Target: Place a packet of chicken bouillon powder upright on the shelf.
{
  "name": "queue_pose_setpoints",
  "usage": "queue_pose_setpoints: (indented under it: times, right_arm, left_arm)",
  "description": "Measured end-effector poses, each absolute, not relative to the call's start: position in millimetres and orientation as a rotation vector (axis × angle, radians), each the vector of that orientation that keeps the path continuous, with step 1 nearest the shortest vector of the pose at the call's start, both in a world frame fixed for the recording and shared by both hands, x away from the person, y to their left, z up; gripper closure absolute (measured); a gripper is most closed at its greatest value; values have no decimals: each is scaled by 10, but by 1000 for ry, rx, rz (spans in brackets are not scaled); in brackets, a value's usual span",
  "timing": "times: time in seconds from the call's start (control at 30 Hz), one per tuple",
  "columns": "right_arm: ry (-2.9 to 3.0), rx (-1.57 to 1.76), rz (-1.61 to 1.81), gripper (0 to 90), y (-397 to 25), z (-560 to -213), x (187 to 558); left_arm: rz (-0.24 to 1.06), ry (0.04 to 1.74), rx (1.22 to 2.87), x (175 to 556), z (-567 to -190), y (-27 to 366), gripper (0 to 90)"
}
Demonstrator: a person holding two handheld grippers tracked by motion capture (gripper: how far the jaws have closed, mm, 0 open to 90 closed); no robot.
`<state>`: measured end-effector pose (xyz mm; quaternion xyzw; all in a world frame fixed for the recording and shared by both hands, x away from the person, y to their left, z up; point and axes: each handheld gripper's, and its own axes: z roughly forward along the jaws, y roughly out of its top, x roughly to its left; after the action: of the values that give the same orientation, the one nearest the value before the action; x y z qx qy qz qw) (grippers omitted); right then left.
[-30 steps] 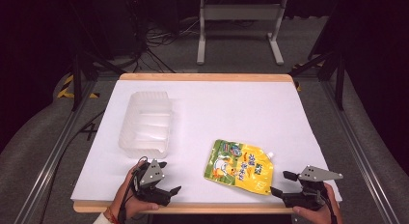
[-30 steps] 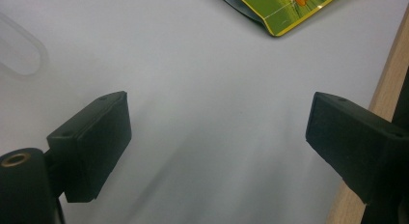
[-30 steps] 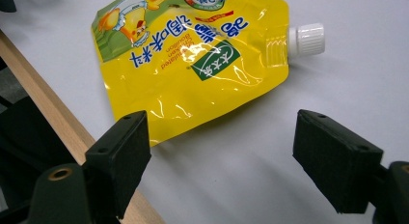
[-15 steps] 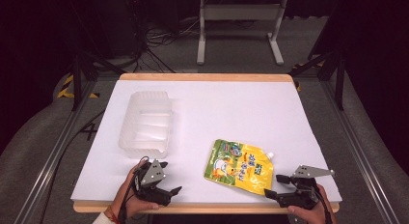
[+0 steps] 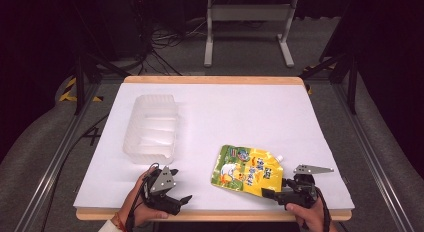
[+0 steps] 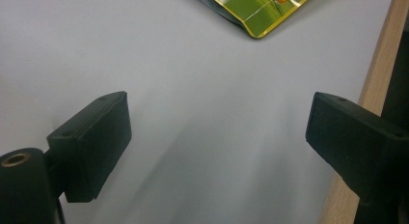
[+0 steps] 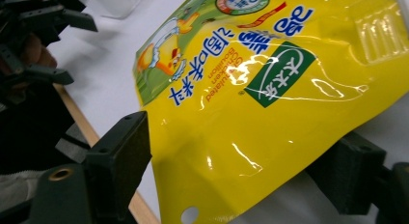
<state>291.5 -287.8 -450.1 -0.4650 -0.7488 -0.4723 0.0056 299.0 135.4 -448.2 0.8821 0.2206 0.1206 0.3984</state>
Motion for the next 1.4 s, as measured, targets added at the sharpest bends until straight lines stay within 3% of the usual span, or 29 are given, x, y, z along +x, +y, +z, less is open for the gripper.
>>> queue_pose_setpoints:
  times: [0.07,0.3,0.33,0.37,0.47,0.67,1.4]
  right_arm:
    - [-2322,-1502,-1499,289,-2859,-4488,2940]
    - [-2280,-1581,-1631,676,-2896,-4362,2990]
    - [-2280,-1581,-1631,676,-2896,-4362,2990]
    - [-2294,-1548,-1689,776,-2879,-4286,2997]
    - [-2313,-1491,-1760,842,-2819,-4170,3015]
    - [-2432,-1320,-1829,896,-2629,-3876,3051]
    - [-2951,-613,-1662,900,-1987,-2988,3075]
  left_arm:
    - [302,553,2236,2991,-4482,1332,94]
    - [295,548,2226,3000,-4461,1295,98]
    - [295,548,2226,3000,-4461,1295,98]
    - [297,552,2221,3001,-4448,1289,98]
    - [304,547,2216,3004,-4426,1282,99]
    - [304,559,2174,2998,-4335,1294,102]
    - [398,512,2062,3239,-3807,1097,115]
